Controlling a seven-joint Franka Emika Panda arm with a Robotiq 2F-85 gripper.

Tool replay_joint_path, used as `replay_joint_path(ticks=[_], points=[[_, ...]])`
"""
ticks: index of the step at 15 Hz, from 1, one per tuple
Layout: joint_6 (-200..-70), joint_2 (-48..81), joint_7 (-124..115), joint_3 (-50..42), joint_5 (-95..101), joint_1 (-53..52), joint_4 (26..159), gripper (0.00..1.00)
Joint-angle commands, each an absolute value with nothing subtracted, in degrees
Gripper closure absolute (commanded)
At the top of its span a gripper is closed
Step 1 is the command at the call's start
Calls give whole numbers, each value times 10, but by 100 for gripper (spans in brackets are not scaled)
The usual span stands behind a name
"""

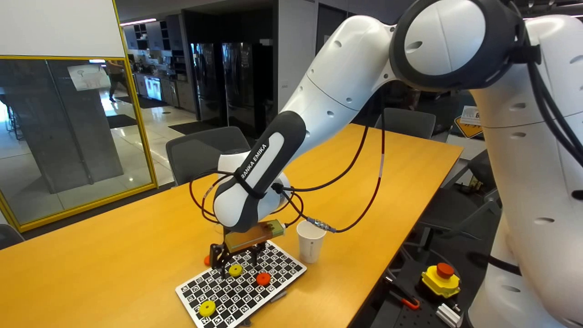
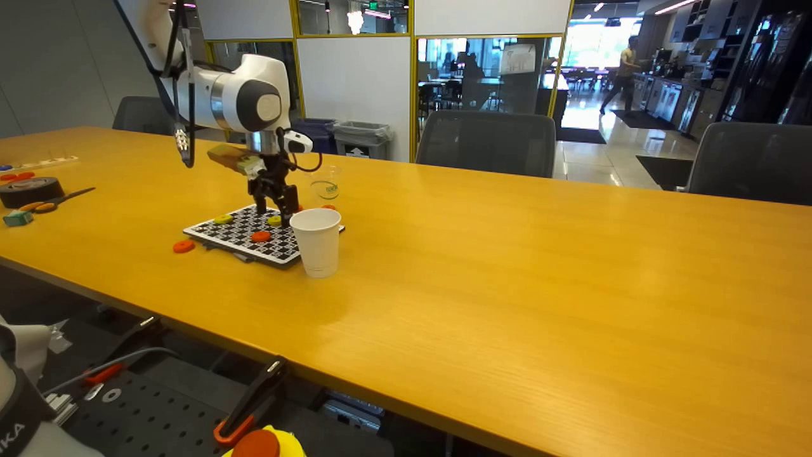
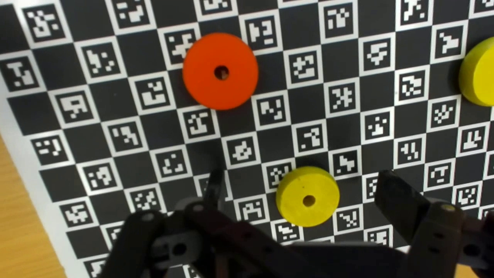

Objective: Put one round orange block in the clear cup then put a round yellow block in the white cup, then put two round orange blocks in the clear cup and put the last round yellow block in the white cup

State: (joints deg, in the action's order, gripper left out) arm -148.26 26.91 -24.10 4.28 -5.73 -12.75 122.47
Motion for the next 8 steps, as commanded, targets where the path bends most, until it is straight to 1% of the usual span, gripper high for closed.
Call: replay_joint_path(ticks=[1,8], points=[[-1482,282,-256,34,-55,-141,1202,0],[-1479,290,-268,24,-51,-149,1189,0]])
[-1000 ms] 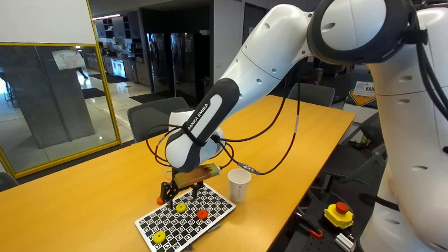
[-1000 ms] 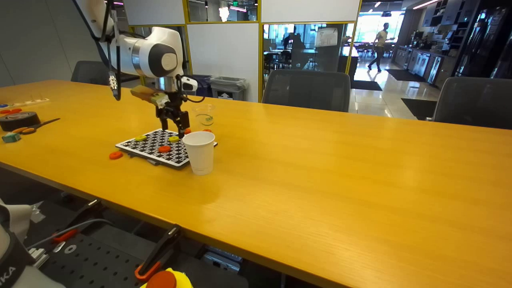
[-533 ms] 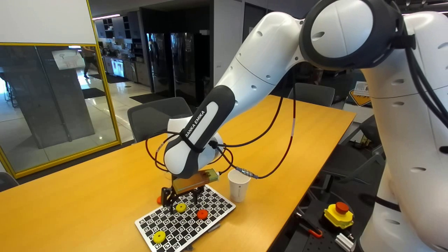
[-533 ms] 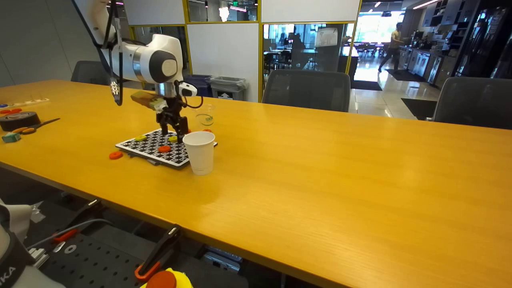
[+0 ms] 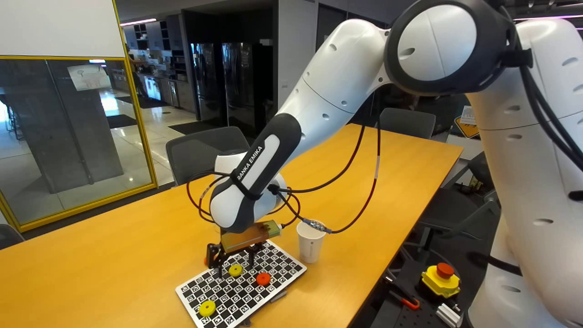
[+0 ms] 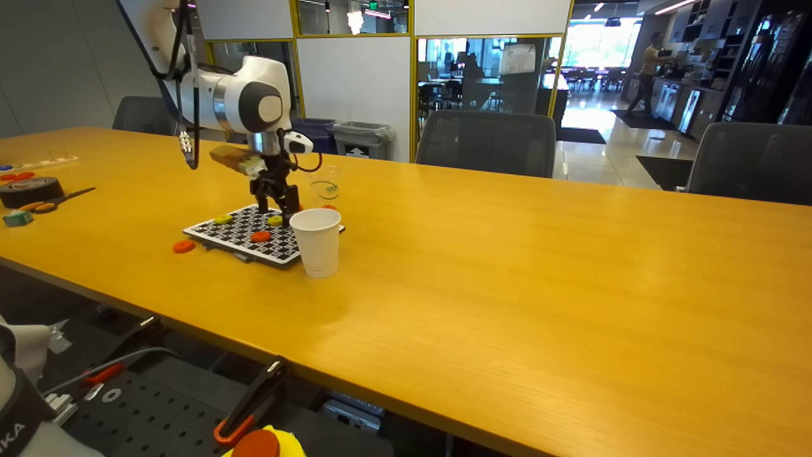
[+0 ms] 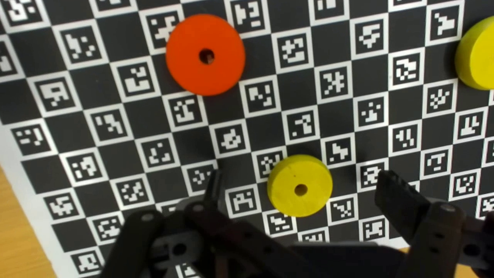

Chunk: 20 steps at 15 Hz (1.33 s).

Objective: Put one round orange block in the clear cup then put a round yellow block in the white cup, then put two round orange blocks in the clear cup and put the last round yellow block in the white cup

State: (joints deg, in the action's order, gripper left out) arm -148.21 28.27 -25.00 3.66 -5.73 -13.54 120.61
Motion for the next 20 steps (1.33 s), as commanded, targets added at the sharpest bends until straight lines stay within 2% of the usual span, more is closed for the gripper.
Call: replay_joint_path(ticks=[1,9,10,20], points=[[-1481,291,-269,22,-48,-151,1189,18],[-1477,284,-282,10,-46,-155,1192,79],[-1476,275,-284,10,-47,-155,1198,76],[-1445,128,-330,-12,-41,-140,1287,76]])
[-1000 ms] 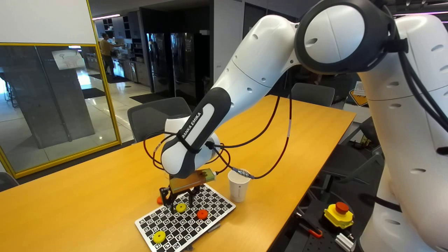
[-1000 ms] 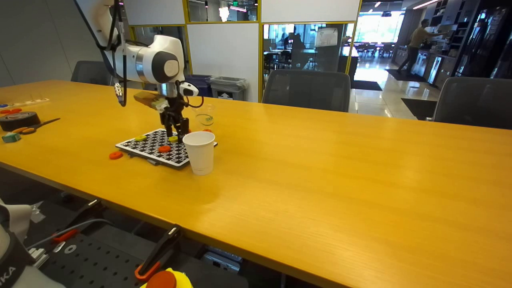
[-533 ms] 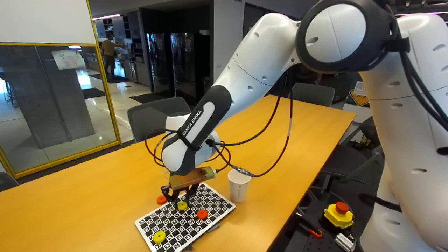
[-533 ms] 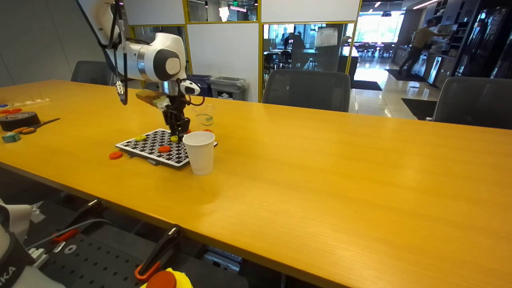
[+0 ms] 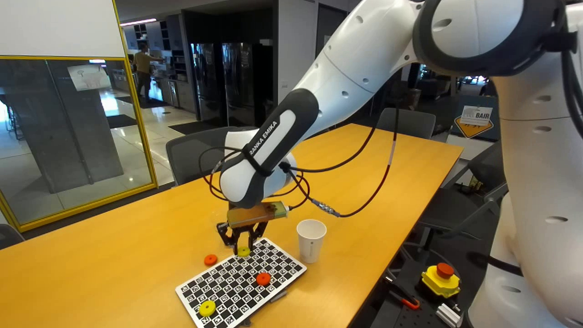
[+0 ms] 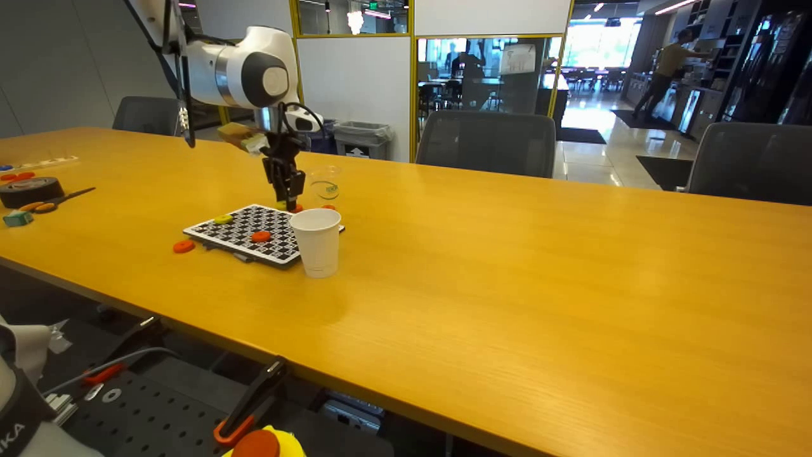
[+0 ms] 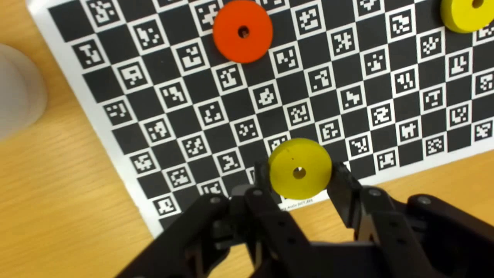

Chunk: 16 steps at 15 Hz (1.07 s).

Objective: Put one round orange block in the clear cup then put a round yellow block in the white cup, then put two round orange blocks in the clear cup and put the last round yellow block in the white cup

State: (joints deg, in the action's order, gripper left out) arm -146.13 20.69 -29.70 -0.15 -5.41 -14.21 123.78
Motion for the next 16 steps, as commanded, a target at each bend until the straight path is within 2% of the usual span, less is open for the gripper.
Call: replay_joint_path(ticks=[1,16], points=[[-1439,110,-336,-14,-40,-135,1298,76],[-1435,-46,-426,-9,-43,-29,1456,76]])
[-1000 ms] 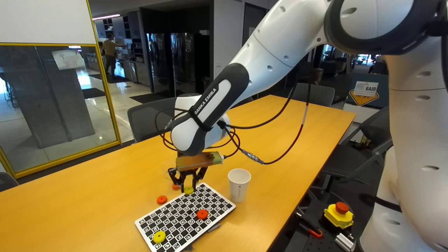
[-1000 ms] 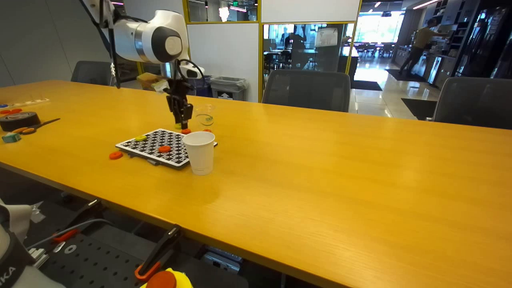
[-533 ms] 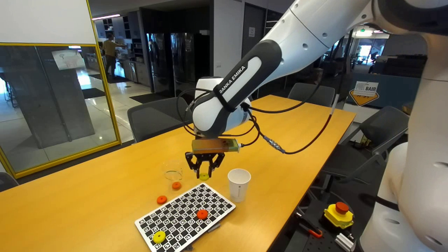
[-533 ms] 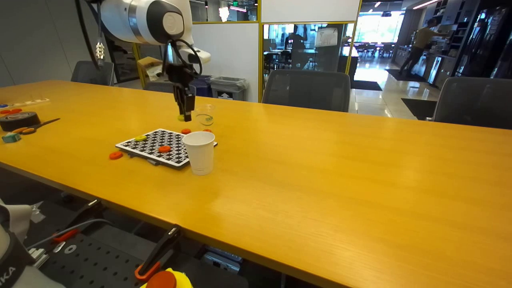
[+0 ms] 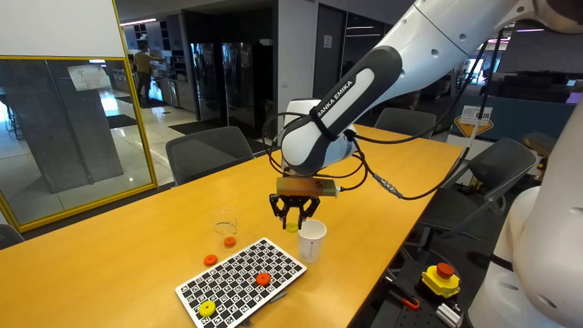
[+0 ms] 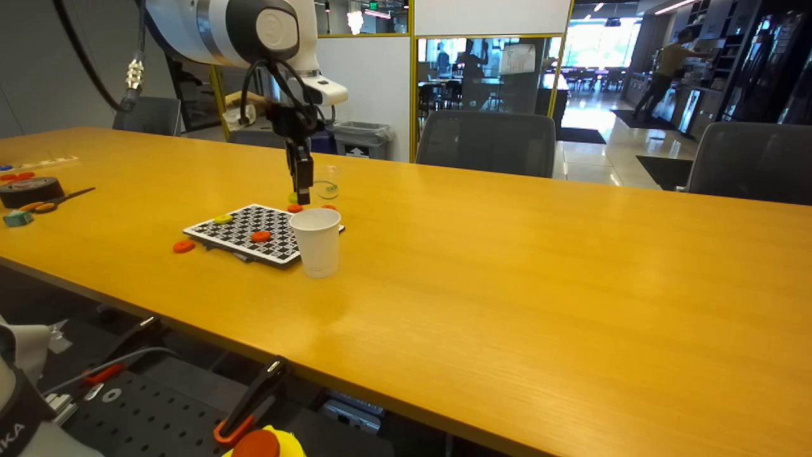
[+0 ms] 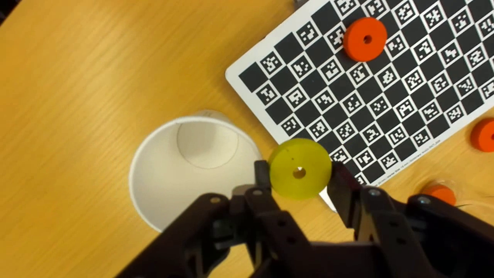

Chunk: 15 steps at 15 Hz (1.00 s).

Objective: Put one round orange block in the clear cup then put a round yellow block in the white cup, then put two round orange blocks in the clear cup and put the last round yellow block in the white cup

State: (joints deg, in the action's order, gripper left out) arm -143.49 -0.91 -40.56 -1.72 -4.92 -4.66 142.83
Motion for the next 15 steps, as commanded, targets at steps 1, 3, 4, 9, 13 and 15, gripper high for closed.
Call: replay_joint_path(ticks=[1,3,4,9,13,15], points=[[-1435,-50,-428,-8,-43,-24,1460,76],[-1435,-58,-434,-7,-43,-16,1469,76],[-1435,-60,-436,-7,-44,-13,1472,76],[-1437,-70,-438,-7,-49,1,1488,76],[-1436,-67,-436,-7,-51,6,1488,76],[-1436,-66,-438,-6,-50,7,1487,76]])
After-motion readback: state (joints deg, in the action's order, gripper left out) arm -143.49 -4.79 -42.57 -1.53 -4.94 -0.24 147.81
